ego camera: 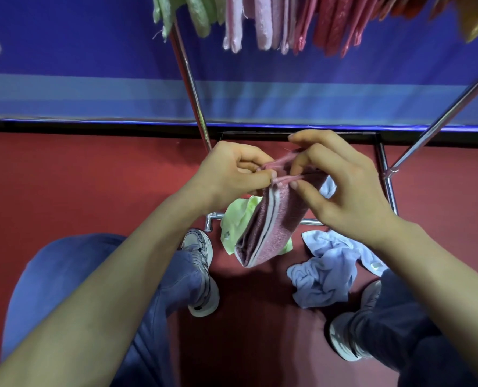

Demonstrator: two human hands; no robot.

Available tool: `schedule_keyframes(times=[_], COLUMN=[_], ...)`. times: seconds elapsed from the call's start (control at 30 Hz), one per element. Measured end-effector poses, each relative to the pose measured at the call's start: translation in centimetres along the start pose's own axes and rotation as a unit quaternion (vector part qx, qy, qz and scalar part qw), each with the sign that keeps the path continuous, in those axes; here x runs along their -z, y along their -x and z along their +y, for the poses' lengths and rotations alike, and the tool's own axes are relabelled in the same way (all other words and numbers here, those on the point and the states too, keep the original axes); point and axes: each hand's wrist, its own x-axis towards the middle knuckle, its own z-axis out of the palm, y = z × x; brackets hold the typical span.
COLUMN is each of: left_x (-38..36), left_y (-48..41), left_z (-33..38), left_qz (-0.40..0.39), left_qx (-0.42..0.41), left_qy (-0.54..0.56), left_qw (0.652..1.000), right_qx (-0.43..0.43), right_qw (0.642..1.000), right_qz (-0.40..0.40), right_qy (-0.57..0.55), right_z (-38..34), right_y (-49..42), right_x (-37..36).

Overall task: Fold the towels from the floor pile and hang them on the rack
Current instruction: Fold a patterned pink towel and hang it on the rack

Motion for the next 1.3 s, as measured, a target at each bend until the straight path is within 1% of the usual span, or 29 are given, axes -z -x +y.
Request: schedule_keyframes(times=[0.07,0.13,0.27,0.33,0.37,0.43,0.5,0.57,0.63,0.67,0.73,0.83,0.9,0.93,0.97,1.03,1.1,1.2,1.3], left_x=[0.0,0.0,0.2,0.0,-0.2,-0.6,-0.6,-0.5,-0.2,-0.1,0.4,0.8,0.5,0.3,0.2,0.2,0.3,0.9,2.4], left_y=[0.0,0.0,0.3,0.4,0.5,0.5,0.3,0.4,0.5,0.6,1.0,2.0,2.8,3.2,3.6,4.6,5.4,6.1,6.2], left_z=[0.0,-0.1,0.0,-0.3,-0.6,-0.9,-0.7,0.2,1.2,1.5,1.9,3.2,4.6,5.6,6.5,8.5,10.6,13.7,15.9], left_qz=[0.009,0.002,-0.066,-0.087,-0.083,-0.051,-0.035,-0.036,-0.037,-0.040,-0.058,-0.098,-0.076,-0.062,-0.055,-0.059,-0.048,0.004,0.074], left_qx=[0.001,-0.007,-0.047,-0.057,-0.064,-0.083,-0.093,-0.093,-0.097,-0.100,-0.098,-0.093,-0.124,-0.147,-0.165,-0.188,-0.208,-0.227,-0.224], left_qy=[-0.002,-0.011,-0.026,-0.044,-0.066,-0.094,-0.053,-0.003,0.037,0.042,0.019,-0.084,-0.193,-0.227,-0.235,-0.195,-0.148,-0.080,-0.021], left_qw=[1.000,1.000,0.996,0.994,0.992,0.991,0.994,0.995,0.994,0.993,0.993,0.987,0.970,0.961,0.956,0.961,0.966,0.971,0.972], right_qx=[0.001,-0.007,-0.037,-0.047,-0.055,-0.094,-0.159,-0.209,-0.233,-0.234,-0.239,-0.247,-0.244,-0.240,-0.237,-0.254,-0.288,-0.344,-0.375], right_qw=[1.000,1.000,0.999,0.999,0.998,0.995,0.981,0.947,0.909,0.903,0.908,0.923,0.929,0.927,0.922,0.906,0.907,0.909,0.894], right_qz=[0.001,-0.005,-0.023,-0.025,-0.022,-0.003,0.019,0.020,0.000,-0.009,-0.007,-0.012,0.004,0.020,0.037,0.047,0.016,-0.045,-0.082], right_qy=[0.007,0.018,0.008,-0.003,-0.005,-0.022,-0.109,-0.243,-0.345,-0.361,-0.344,-0.295,-0.279,-0.288,-0.305,-0.335,-0.307,-0.230,-0.232], right_z=[0.0,0.2,0.5,0.5,0.5,0.4,0.3,0.3,0.3,0.1,-0.4,-1.5,-2.7,-3.6,-4.5,-5.8,-6.2,-6.1,-6.7], right_y=[0.0,0.0,-0.1,-0.1,-0.2,-0.2,-0.2,-0.2,-0.3,-0.2,0.2,0.9,1.4,1.5,1.8,2.4,3.6,6.3,9.4], right_x=[-0.1,-0.1,-0.2,-0.1,-0.1,-0.2,-0.3,-0.3,-0.3,-0.4,-0.6,-0.6,-0.3,0.1,0.4,1.0,1.1,0.7,0.9])
